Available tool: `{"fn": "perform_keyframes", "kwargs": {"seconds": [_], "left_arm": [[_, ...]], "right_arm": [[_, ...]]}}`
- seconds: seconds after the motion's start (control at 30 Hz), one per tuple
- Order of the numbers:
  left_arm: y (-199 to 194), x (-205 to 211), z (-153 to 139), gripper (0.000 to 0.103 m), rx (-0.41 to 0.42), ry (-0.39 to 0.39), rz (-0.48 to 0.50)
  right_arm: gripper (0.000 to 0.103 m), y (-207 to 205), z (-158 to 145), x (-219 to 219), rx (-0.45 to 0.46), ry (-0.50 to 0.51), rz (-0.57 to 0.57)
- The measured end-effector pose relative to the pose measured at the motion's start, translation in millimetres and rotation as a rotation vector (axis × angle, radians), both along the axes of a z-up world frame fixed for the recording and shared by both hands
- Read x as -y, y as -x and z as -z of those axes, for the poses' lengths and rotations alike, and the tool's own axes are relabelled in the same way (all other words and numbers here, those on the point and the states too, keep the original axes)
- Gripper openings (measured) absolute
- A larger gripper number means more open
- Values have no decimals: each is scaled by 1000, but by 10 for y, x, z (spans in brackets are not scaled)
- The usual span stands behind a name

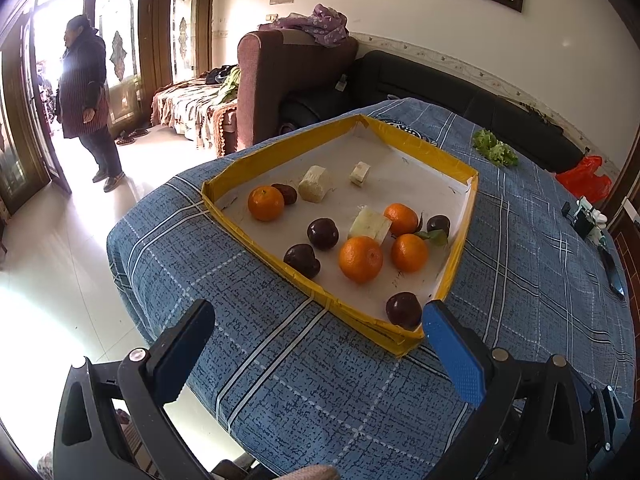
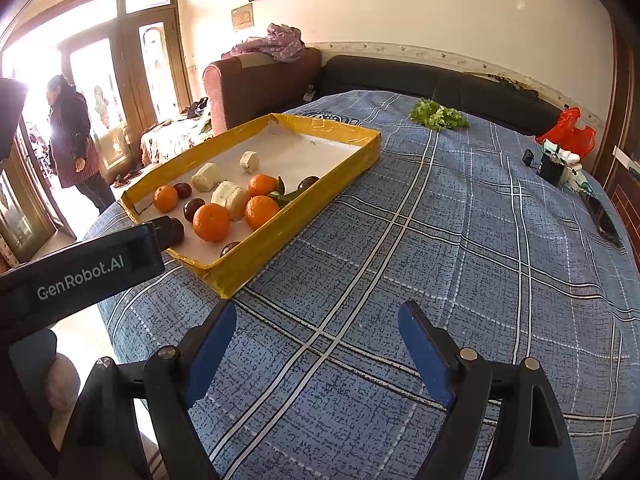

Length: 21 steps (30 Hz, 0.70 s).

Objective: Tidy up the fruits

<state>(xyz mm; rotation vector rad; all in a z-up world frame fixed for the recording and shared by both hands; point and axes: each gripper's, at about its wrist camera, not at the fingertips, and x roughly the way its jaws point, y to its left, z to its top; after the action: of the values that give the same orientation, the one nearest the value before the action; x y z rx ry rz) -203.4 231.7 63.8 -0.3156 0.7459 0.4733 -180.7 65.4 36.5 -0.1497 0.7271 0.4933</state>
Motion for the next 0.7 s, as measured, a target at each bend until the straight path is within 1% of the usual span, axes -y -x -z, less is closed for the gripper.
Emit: {"fn": "perform_keyframes", "kwargs": {"seconds": [0.47, 0.63, 0.7], "left_arm": [[16, -18, 19, 103, 9, 10, -4], [43, -29, -94, 103, 47, 0, 2], [61, -21, -194, 103, 87, 7, 30]], "right_arm": [[87, 5, 22, -14, -2, 0, -3], [87, 10, 14, -14, 3, -1, -7], [87, 12, -8, 3, 9, -5, -6]]}}
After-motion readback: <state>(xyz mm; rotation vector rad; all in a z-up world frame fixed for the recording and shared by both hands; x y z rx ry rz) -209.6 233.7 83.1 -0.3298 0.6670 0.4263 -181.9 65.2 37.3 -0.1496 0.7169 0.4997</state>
